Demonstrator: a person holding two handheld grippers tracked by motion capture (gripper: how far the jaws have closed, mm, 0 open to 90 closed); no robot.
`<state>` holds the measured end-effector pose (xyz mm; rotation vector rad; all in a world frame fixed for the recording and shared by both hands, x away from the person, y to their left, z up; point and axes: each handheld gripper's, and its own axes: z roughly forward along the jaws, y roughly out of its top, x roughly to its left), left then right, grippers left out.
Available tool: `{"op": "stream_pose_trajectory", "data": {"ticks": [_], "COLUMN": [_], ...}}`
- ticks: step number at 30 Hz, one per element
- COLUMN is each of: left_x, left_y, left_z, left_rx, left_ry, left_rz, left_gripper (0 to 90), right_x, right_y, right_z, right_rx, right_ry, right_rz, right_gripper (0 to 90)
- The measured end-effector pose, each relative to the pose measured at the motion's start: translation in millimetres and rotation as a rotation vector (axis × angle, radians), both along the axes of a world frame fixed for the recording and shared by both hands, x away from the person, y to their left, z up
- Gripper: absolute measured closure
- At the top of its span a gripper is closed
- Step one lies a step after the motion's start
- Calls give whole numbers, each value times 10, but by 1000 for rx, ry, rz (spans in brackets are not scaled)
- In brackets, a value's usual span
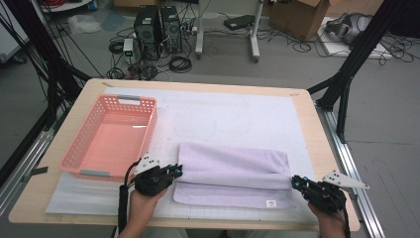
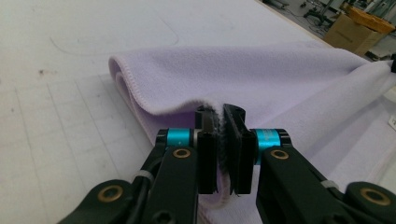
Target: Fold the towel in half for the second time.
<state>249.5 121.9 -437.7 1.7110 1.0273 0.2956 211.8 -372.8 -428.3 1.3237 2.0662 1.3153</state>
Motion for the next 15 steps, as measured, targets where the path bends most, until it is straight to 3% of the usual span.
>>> {"op": "stream_pose_trajectory", "data": {"ticks": [3,5,8,11,15], "left_x": [-65,-93,-116,-106,-65], "left_y": [17,34,66,71,2], "left_z": [-38,-44,-11,5,-42], "left_rx": [3,-7,-38,-26,-6], "left_ry": [6,15,4,2,52], "left_rz": [-4,-3,6,1,-16], "left_gripper": [774,673,578,543,547], "right_x": [-71,-119,-179,-185,-70], "right_y": [2,-6,-68,-73,19], "right_z": [-3,23,119,181,153], "right_rx": [-1,6,71,68,28], "right_ry": [1,-11,-54,-76,-49], "right_rz": [0,-12,-66,-94,-93], "right_gripper": [773,657,575,571,632]}}
